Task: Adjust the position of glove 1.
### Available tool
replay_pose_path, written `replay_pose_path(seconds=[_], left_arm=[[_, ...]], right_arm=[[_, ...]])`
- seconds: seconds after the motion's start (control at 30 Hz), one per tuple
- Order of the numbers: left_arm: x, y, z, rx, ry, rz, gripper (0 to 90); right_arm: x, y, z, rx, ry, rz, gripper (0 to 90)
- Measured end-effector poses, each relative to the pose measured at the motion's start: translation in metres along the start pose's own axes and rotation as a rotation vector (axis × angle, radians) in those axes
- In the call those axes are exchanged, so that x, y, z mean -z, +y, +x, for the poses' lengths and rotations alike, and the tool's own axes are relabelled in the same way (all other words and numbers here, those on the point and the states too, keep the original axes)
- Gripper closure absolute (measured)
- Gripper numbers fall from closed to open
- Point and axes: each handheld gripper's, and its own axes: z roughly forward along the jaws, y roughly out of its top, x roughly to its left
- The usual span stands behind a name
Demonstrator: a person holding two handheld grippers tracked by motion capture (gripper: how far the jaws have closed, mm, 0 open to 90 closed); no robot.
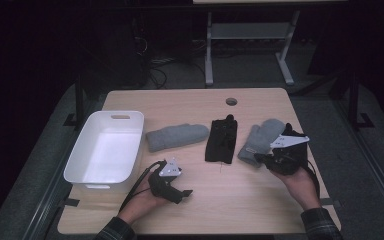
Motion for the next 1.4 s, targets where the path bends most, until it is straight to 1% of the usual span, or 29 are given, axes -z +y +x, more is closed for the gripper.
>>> replay_pose_path(seconds=[0.1,0.17,0.2,0.23,0.27,0.3,0.43,0.5,0.57,0.6,0.63,0.67,0.73,0.77,0.8,0.83,0.87,1.07,1.17,1.2,1.3,1.37,1.4], left_arm=[[0.0,0.0,0.0,-0.004,0.002,0.002,12.3],[0.0,0.0,0.0,-0.004,0.002,0.002,12.3],[0.0,0.0,0.0,-0.004,0.002,0.002,12.3],[0.0,0.0,0.0,-0.004,0.002,0.002,12.3],[0.0,0.0,0.0,0.002,-0.001,0.002,12.3],[0.0,0.0,0.0,0.002,-0.001,0.002,12.3],[0.0,0.0,0.0,0.002,0.0,0.002,12.3],[0.0,0.0,0.0,0.002,-0.001,0.002,12.3],[0.0,0.0,0.0,0.002,0.0,0.001,12.3],[0.0,0.0,0.0,0.002,-0.001,0.002,12.3],[0.0,0.0,0.0,0.002,0.0,0.002,12.3],[0.0,0.0,0.0,0.002,-0.001,0.002,12.3],[0.0,0.0,0.0,0.003,-0.001,0.002,12.3],[0.0,0.0,0.0,0.003,-0.001,0.002,12.3],[0.0,0.0,0.0,0.003,-0.001,0.002,12.3],[0.0,0.0,0.0,0.002,-0.001,0.002,12.3],[0.0,0.0,0.0,0.002,-0.001,0.001,12.3],[0.0,0.0,0.0,0.002,-0.001,0.0,12.3],[0.0,0.0,0.0,0.002,-0.001,0.0,12.3],[0.0,0.0,0.0,0.002,-0.001,0.0,12.3],[0.0,0.0,0.0,0.002,0.001,-0.001,12.3],[0.0,0.0,0.0,0.002,0.001,-0.001,12.3],[0.0,0.0,0.0,0.002,0.001,-0.001,12.3]], right_arm=[[-0.004,0.007,-0.006,0.001,-0.009,-0.01,90.0],[-0.008,0.01,-0.011,0.004,-0.015,-0.003,90.0],[-0.009,0.011,-0.013,-0.003,-0.019,0.0,90.0],[-0.013,0.013,-0.018,-0.001,-0.025,-0.002,90.0],[-0.015,0.013,-0.019,-0.012,-0.026,-0.002,90.0],[-0.015,0.013,-0.019,-0.012,-0.026,-0.002,90.0],[-0.022,0.014,-0.032,-0.029,-0.04,0.007,90.0],[-0.023,0.014,-0.034,-0.037,-0.039,0.012,90.0],[-0.028,0.013,-0.038,-0.041,-0.043,0.029,90.0],[-0.028,0.013,-0.038,-0.041,-0.043,0.029,90.0],[-0.03,0.012,-0.039,-0.051,-0.042,0.039,90.0],[-0.033,0.011,-0.04,-0.046,-0.043,0.048,90.0],[-0.041,0.008,-0.04,-0.049,-0.038,0.087,90.0],[-0.041,0.008,-0.04,-0.049,-0.038,0.087,90.0],[-0.043,0.006,-0.04,-0.035,-0.038,0.093,90.0],[-0.044,0.005,-0.039,-0.047,-0.037,0.099,90.0],[-0.045,0.005,-0.04,-0.049,-0.036,0.093,90.0],[-0.044,0.003,-0.038,-0.048,-0.016,0.097,90.0],[-0.044,0.003,-0.037,-0.038,-0.008,0.094,90.0],[-0.044,0.003,-0.036,-0.044,-0.005,0.099,90.0],[-0.044,0.003,-0.033,-0.037,0.005,0.102,90.0],[-0.043,0.002,-0.029,-0.02,0.013,0.103,90.0],[-0.043,0.002,-0.027,-0.021,0.018,0.107,90.0]])
